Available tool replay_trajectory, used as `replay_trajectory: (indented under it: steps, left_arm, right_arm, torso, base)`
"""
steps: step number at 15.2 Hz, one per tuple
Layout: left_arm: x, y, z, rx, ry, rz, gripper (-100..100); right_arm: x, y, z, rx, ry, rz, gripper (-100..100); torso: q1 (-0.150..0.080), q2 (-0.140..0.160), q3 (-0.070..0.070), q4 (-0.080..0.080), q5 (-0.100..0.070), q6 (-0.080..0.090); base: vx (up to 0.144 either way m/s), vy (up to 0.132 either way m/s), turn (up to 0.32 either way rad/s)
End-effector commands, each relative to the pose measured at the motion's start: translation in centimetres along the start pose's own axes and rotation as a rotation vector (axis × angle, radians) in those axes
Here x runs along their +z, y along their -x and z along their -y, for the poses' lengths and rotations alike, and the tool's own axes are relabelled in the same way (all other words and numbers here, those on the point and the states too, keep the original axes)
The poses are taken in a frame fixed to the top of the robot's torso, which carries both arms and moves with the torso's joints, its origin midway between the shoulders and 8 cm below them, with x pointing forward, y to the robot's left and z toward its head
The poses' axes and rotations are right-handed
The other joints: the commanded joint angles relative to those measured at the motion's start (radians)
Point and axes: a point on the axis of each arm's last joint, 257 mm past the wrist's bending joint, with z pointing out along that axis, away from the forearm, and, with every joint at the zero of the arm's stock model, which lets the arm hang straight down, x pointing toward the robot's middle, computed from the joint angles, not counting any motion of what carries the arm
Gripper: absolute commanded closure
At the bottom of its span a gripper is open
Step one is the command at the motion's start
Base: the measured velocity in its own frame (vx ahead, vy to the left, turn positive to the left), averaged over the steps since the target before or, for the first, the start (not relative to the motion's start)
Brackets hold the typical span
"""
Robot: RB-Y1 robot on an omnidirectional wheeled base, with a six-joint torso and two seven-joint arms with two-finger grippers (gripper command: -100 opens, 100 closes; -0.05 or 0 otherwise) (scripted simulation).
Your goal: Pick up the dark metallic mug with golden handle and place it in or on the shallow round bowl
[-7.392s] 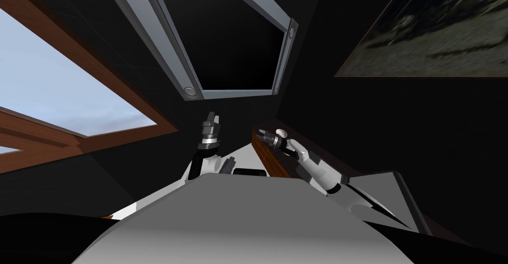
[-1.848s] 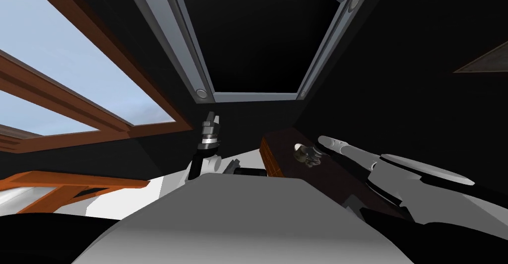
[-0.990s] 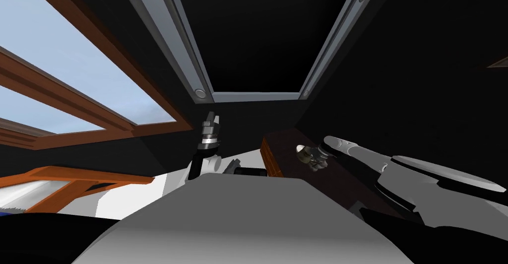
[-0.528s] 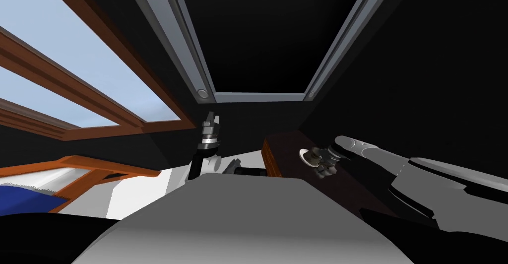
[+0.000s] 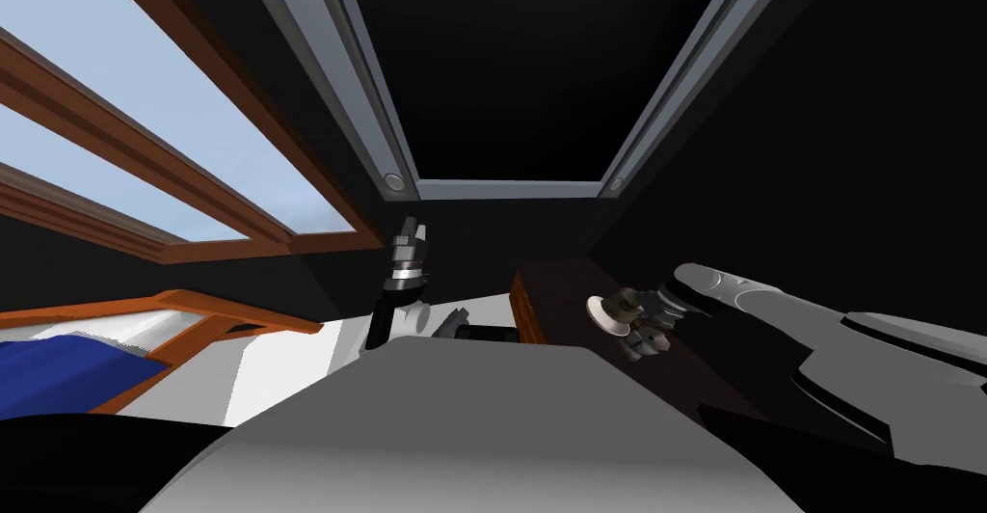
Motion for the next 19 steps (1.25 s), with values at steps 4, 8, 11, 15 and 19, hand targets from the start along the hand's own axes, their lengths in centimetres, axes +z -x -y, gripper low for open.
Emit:
replay_trajectory:
  steps: [4, 8, 11, 15, 19]
  left_arm:
    - [0.0, 0.0, 0.0, 0.0, 0.0, 0.0, 0]
    - [0.0, 0.0, 0.0, 0.0, 0.0, 0.0, 0]
    - [0.0, 0.0, 0.0, 0.0, 0.0, 0.0, 0]
    - [0.0, 0.0, 0.0, 0.0, 0.0, 0.0, 0]
    - [0.0, 0.0, 0.0, 0.0, 0.0, 0.0, 0]
  right_arm:
    - [-0.6, -0.7, -0.1, 0.005, -0.003, -0.004, -100]
    - [-0.6, -0.7, -0.1, 0.005, -0.003, -0.004, -100]
    - [-2.4, -0.9, -0.4, 0.011, 0.016, 0.008, -100]
    - [-2.9, -1.0, -0.3, 0.012, 0.019, 0.01, -100]
    - [-2.9, -1.0, -0.4, 0.012, 0.019, 0.011, -100]
  torso:
    - [0.001, 0.001, 0.001, 0.0, 0.001, 0.0]
    - [0.003, 0.002, 0.001, 0.001, 0.001, 0.0]
    - [0.003, 0.002, 0.001, 0.001, 0.001, 0.0]
    - [0.003, 0.002, 0.001, 0.0, 0.001, 0.0]
    - [0.003, 0.002, 0.001, 0.001, 0.001, 0.0]
  base:
    - [0.011, -0.011, 0.036]
    - [0.0, 0.0, 0.0]
    - [0.004, -0.004, 0.014]
    - [0.004, -0.004, 0.014]
    - [0.0, 0.0, 0.0]
